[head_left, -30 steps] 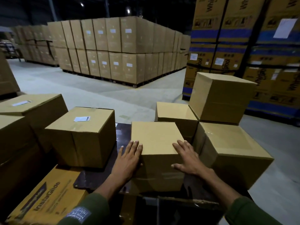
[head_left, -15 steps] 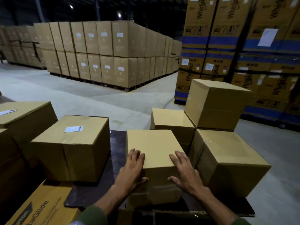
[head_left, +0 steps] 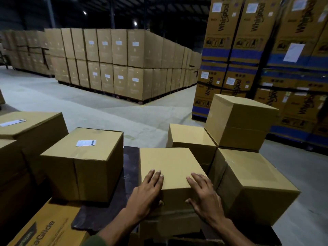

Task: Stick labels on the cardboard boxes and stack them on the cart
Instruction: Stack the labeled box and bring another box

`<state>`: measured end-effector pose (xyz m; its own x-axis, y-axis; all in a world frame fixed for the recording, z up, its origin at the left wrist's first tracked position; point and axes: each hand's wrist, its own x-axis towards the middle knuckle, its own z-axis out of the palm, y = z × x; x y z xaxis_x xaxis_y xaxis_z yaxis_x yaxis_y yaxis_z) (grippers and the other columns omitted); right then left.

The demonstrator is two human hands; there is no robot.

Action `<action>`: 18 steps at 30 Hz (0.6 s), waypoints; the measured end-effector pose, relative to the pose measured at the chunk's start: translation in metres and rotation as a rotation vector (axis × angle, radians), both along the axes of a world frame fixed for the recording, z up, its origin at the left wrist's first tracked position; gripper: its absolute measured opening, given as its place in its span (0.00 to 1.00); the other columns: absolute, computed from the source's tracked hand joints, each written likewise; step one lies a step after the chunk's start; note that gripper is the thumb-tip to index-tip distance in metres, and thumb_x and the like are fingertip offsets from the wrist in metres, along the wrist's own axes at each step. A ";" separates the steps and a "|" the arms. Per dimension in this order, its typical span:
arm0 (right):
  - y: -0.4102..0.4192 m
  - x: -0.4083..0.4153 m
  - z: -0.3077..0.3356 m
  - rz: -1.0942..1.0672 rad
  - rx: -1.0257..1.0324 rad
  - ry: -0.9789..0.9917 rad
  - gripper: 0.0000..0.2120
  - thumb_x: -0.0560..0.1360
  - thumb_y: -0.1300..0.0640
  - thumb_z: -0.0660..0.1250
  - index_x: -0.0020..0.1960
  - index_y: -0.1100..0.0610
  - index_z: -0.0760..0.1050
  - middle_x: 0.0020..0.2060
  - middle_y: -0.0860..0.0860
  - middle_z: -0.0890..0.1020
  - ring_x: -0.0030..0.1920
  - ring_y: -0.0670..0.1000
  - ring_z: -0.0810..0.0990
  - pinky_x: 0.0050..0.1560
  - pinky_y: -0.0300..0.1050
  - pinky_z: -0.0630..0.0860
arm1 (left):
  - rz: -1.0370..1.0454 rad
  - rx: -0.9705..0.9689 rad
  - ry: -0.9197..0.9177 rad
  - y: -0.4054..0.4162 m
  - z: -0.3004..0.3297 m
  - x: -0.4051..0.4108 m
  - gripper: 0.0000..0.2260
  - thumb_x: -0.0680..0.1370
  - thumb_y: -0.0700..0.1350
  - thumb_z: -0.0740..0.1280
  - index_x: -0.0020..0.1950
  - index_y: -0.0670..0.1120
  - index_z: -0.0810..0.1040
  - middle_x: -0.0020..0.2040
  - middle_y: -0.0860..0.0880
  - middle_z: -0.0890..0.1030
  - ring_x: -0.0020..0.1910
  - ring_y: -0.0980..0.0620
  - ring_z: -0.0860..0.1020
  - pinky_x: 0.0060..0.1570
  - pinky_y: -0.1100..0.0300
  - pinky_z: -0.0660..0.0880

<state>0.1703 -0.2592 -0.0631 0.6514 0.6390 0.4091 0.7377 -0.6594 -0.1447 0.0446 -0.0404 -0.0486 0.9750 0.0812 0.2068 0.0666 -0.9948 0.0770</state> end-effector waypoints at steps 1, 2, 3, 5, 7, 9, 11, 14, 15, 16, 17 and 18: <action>-0.001 0.000 0.002 0.010 0.007 -0.014 0.44 0.63 0.47 0.81 0.74 0.46 0.63 0.72 0.49 0.70 0.72 0.51 0.63 0.52 0.59 0.82 | 0.004 0.002 -0.011 -0.002 0.004 -0.003 0.39 0.80 0.55 0.65 0.81 0.47 0.43 0.79 0.51 0.37 0.79 0.49 0.37 0.67 0.45 0.71; -0.001 -0.001 0.005 0.021 0.019 -0.029 0.44 0.63 0.47 0.81 0.74 0.46 0.64 0.72 0.49 0.70 0.72 0.51 0.62 0.52 0.59 0.82 | 0.011 0.006 -0.020 -0.004 0.008 -0.005 0.39 0.80 0.54 0.65 0.81 0.47 0.44 0.80 0.51 0.38 0.79 0.48 0.38 0.66 0.46 0.72; -0.002 -0.002 0.008 0.028 0.038 -0.043 0.43 0.63 0.48 0.81 0.73 0.46 0.65 0.72 0.49 0.70 0.72 0.51 0.62 0.51 0.59 0.82 | 0.018 0.018 -0.036 -0.005 0.012 -0.007 0.38 0.79 0.53 0.66 0.81 0.46 0.46 0.80 0.49 0.41 0.79 0.48 0.40 0.63 0.47 0.74; -0.005 -0.004 0.018 0.047 0.085 -0.069 0.43 0.63 0.49 0.81 0.73 0.47 0.65 0.72 0.49 0.70 0.72 0.52 0.63 0.50 0.59 0.83 | 0.036 0.082 -0.112 -0.009 0.024 -0.012 0.39 0.77 0.51 0.70 0.80 0.45 0.52 0.81 0.47 0.50 0.79 0.47 0.45 0.54 0.48 0.80; -0.009 -0.004 0.032 0.071 0.125 -0.102 0.42 0.64 0.51 0.80 0.74 0.48 0.65 0.73 0.50 0.70 0.73 0.53 0.64 0.51 0.59 0.82 | 0.048 0.131 -0.183 -0.014 0.041 -0.017 0.37 0.76 0.49 0.71 0.80 0.44 0.56 0.80 0.46 0.56 0.78 0.46 0.49 0.45 0.51 0.81; -0.012 -0.003 0.050 0.092 0.175 -0.144 0.42 0.64 0.52 0.80 0.74 0.49 0.66 0.72 0.51 0.70 0.72 0.54 0.64 0.52 0.59 0.82 | 0.014 0.166 -0.238 -0.019 0.063 -0.019 0.35 0.78 0.47 0.68 0.80 0.44 0.55 0.80 0.46 0.53 0.79 0.45 0.49 0.46 0.50 0.80; -0.015 0.000 0.073 0.097 0.226 -0.187 0.42 0.63 0.54 0.80 0.74 0.51 0.67 0.72 0.52 0.71 0.72 0.55 0.65 0.53 0.58 0.81 | 0.005 0.209 -0.306 -0.025 0.093 -0.019 0.34 0.77 0.46 0.69 0.79 0.43 0.57 0.80 0.46 0.56 0.79 0.45 0.52 0.45 0.51 0.81; -0.023 0.009 0.108 0.100 0.259 -0.276 0.42 0.64 0.55 0.80 0.74 0.53 0.67 0.72 0.54 0.70 0.72 0.58 0.66 0.56 0.61 0.80 | 0.001 0.232 -0.393 -0.031 0.126 -0.009 0.35 0.75 0.46 0.73 0.78 0.42 0.61 0.78 0.44 0.61 0.78 0.44 0.56 0.44 0.50 0.81; -0.027 0.014 0.119 0.098 0.261 -0.301 0.41 0.65 0.55 0.80 0.74 0.53 0.66 0.73 0.55 0.70 0.72 0.58 0.66 0.56 0.61 0.79 | -0.012 0.235 -0.407 -0.033 0.134 -0.004 0.35 0.75 0.47 0.73 0.78 0.42 0.61 0.78 0.44 0.61 0.78 0.43 0.56 0.47 0.48 0.81; -0.031 0.019 0.130 0.096 0.263 -0.325 0.41 0.66 0.54 0.79 0.75 0.53 0.66 0.73 0.55 0.70 0.72 0.59 0.65 0.57 0.61 0.79 | -0.022 0.232 -0.422 -0.036 0.143 0.001 0.36 0.75 0.47 0.73 0.78 0.41 0.60 0.78 0.43 0.61 0.78 0.43 0.56 0.50 0.45 0.81; -0.035 0.025 0.141 0.096 0.263 -0.349 0.41 0.67 0.53 0.79 0.75 0.53 0.65 0.73 0.55 0.69 0.73 0.59 0.65 0.57 0.62 0.79 | -0.025 0.224 -0.433 -0.039 0.152 0.006 0.36 0.75 0.47 0.73 0.78 0.41 0.60 0.78 0.42 0.61 0.78 0.42 0.56 0.52 0.42 0.80; -0.037 0.031 0.151 0.097 0.263 -0.371 0.40 0.67 0.53 0.79 0.75 0.53 0.65 0.73 0.55 0.69 0.73 0.58 0.65 0.57 0.62 0.79 | -0.025 0.219 -0.448 -0.041 0.159 0.011 0.36 0.75 0.47 0.73 0.78 0.41 0.61 0.78 0.42 0.61 0.78 0.42 0.56 0.52 0.40 0.80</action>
